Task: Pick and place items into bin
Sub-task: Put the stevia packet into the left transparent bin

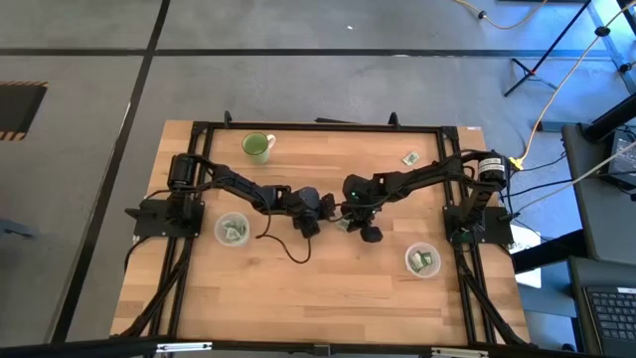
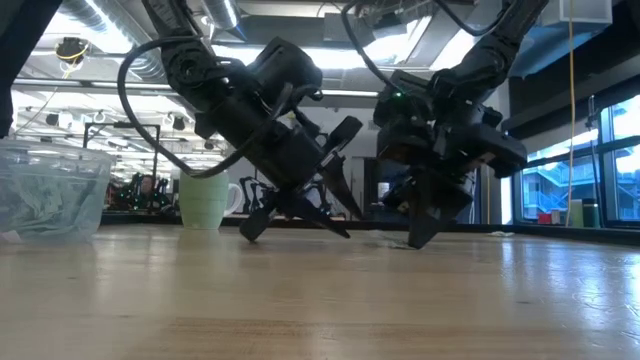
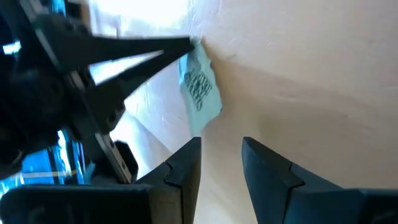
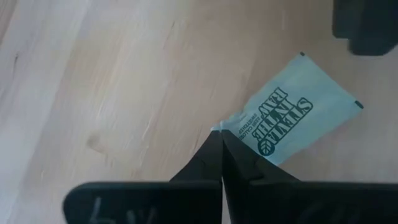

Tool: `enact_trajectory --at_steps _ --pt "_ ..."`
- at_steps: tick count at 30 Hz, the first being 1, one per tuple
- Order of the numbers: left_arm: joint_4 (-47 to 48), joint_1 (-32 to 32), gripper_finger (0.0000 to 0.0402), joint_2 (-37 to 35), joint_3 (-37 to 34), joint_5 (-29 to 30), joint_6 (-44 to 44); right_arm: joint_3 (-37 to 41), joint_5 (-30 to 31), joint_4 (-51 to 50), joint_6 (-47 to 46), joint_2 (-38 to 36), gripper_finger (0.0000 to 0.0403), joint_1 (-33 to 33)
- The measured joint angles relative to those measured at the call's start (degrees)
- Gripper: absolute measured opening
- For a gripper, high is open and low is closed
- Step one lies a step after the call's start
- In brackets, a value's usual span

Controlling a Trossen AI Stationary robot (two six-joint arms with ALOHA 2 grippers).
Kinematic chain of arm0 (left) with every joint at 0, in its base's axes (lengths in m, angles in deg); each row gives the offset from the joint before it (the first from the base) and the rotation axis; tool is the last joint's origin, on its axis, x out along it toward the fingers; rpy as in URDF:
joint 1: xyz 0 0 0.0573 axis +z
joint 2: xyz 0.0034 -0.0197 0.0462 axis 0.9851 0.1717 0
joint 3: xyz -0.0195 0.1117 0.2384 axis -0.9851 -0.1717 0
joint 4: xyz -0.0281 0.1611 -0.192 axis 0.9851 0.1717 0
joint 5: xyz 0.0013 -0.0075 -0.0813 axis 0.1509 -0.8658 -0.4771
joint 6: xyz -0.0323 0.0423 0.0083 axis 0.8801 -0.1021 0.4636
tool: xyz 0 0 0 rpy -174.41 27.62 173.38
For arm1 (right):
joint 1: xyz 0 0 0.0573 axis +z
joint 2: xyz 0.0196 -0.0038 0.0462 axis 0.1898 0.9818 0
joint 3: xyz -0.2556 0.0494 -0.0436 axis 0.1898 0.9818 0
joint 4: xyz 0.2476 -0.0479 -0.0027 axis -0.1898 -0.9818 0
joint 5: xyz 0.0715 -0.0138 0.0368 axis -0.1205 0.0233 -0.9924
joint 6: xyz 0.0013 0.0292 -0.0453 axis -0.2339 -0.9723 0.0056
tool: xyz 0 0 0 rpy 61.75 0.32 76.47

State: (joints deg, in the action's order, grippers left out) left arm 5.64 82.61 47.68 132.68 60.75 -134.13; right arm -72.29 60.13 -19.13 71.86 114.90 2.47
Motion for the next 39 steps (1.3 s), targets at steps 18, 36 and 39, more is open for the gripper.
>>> enact_trajectory --at_steps 18,36,39 --pt "4.5 0.1 0.0111 5.8 6.9 2.1 -0.5 0.3 -1.0 -0.4 2.4 0.0 0.0 0.0" --pt "7.5 0.3 0.0111 4.5 6.8 -2.5 -0.2 0.2 -0.7 -0.4 2.6 0.0 0.0 0.0" --pt "6.7 0.2 0.0111 4.9 6.8 -4.8 -1.0 0.2 -0.7 -0.4 2.6 0.0 0.0 0.0"
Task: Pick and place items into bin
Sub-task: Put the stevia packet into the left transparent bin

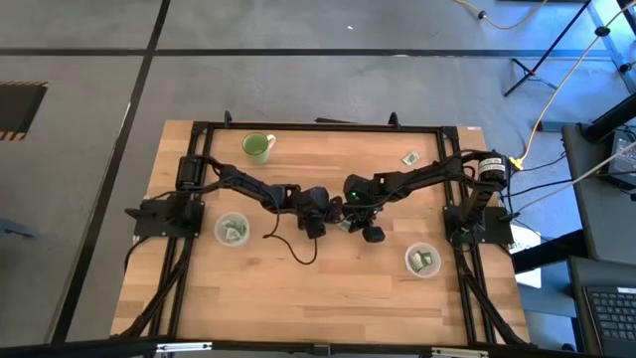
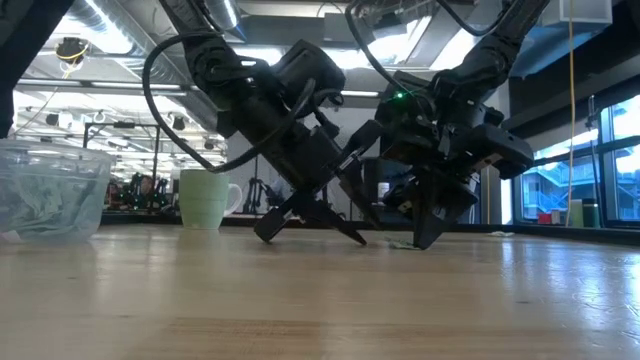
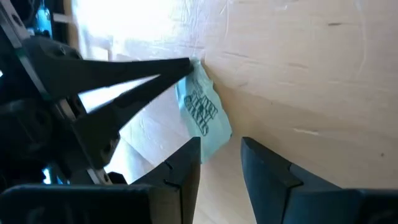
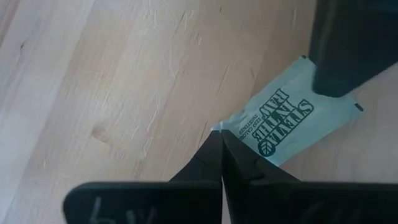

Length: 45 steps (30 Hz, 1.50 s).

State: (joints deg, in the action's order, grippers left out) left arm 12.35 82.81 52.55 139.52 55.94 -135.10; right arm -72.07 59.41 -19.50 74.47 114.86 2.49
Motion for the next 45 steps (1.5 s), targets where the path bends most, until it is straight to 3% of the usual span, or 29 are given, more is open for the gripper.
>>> enact_trajectory --at_steps 11,25,30,34,38,45 --pt "-1.1 0.0 0.0107 0.2 0.0 -0.8 -0.4 0.0 0.0 0.4 -0.1 0.0 0.0 0.0" --pt "-2.0 0.1 0.0007 0.4 0.0 -1.9 -1.6 0.1 -0.2 0.8 -0.9 0.0 0.0 0.0" --pt "-1.7 0.0 0.0002 0.5 0.0 -0.9 -1.4 0.3 -0.3 2.6 -4.8 -0.3 0.0007 0.0" --pt "-1.9 -0.1 0.0002 0.4 0.0 0.4 -1.4 0.3 -0.4 2.8 -4.8 -1.4 0.0031 0.0" --pt "-1.9 -0.6 0.0002 -0.3 0.0 1.1 0.2 0.3 0.1 2.5 -7.1 -2.3 0.0079 0.1" --pt "1.6 -0.9 0.0002 -2.5 -0.4 4.0 7.9 0.4 6.3 -3.0 -13.0 -9.9 0.0152 -0.2"
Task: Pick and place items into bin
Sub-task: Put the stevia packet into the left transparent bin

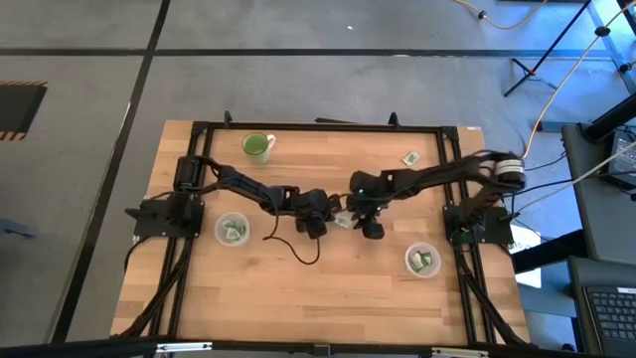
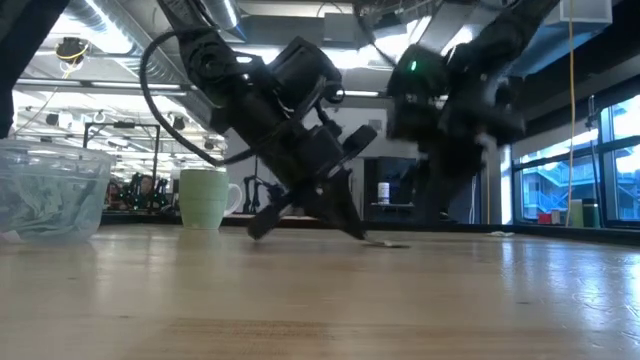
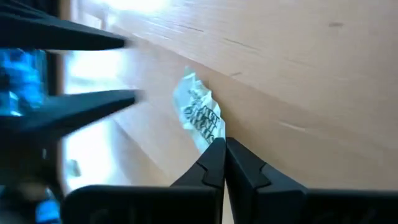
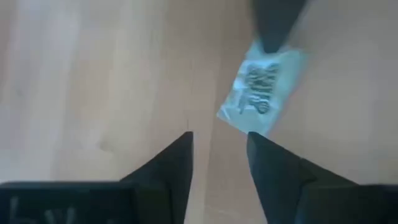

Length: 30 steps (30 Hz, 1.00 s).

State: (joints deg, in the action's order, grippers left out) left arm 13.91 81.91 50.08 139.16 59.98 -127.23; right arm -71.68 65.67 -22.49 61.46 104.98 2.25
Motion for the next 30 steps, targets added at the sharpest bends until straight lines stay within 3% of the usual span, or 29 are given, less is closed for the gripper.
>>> enact_trajectory --at_steps 6,13,22,26,30 --pt "4.9 1.0 0.0002 -6.4 0.1 -0.1 9.5 -0.1 1.1 -4.1 -6.6 -11.1 0.0164 -2.0" --pt "15.5 4.1 0.0002 -20.8 0.2 -4.0 27.0 -0.2 10.3 -8.2 -11.1 -21.0 0.0165 -3.9" --pt "44.5 8.1 0.0002 -48.1 0.3 -17.7 54.2 -0.3 10.7 -8.1 -9.3 -23.2 0.0165 -3.8" --pt "51.9 6.4 0.0002 -57.0 0.3 -16.8 63.5 -0.3 17.0 -7.7 -9.3 -23.2 0.0165 -4.2" --pt "57.3 3.8 0.0002 -60.6 0.3 -16.3 71.7 -0.3 23.8 -7.2 -9.6 -23.1 0.0165 -4.8"
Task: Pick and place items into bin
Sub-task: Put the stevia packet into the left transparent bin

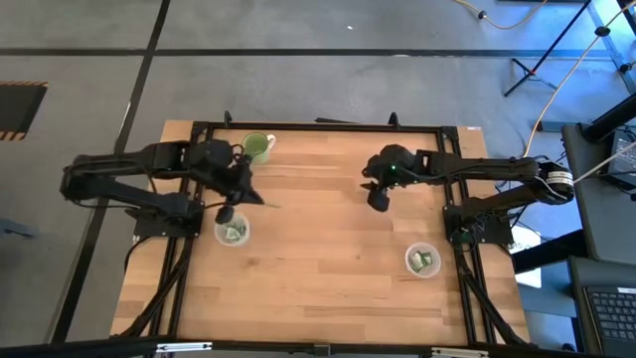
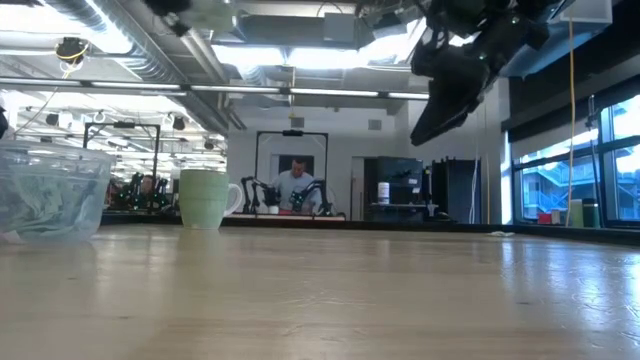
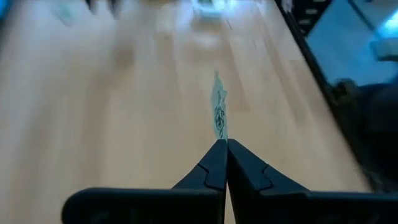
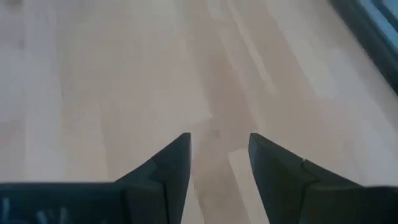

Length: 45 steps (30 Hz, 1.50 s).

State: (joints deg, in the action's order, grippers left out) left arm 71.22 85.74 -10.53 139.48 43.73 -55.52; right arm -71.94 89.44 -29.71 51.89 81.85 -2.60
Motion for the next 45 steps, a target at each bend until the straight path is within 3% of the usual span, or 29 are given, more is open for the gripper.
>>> enact_trajectory --at_steps 6,11,20,32,45 --pt "13.4 -3.4 0.0002 -0.6 0.0 0.4 15.4 0.0 1.3 0.9 -4.4 0.0 0.0165 -1.7" --pt "23.8 -6.4 0.0002 0.6 -0.3 6.0 27.6 0.0 1.4 2.1 -4.4 0.0 0.0165 -2.4" --pt "26.3 -10.5 0.0002 1.3 -5.5 7.2 38.4 0.0 1.4 4.2 -4.1 0.0 0.0165 -3.2" --pt "19.1 -10.8 0.0009 1.3 -15.5 10.0 37.2 0.0 1.4 7.0 -2.7 0.0 0.0165 -3.2" --pt "17.6 -8.5 0.0087 1.0 -12.0 10.9 29.2 -0.1 1.5 7.0 -3.6 0.0 0.0165 -3.4"
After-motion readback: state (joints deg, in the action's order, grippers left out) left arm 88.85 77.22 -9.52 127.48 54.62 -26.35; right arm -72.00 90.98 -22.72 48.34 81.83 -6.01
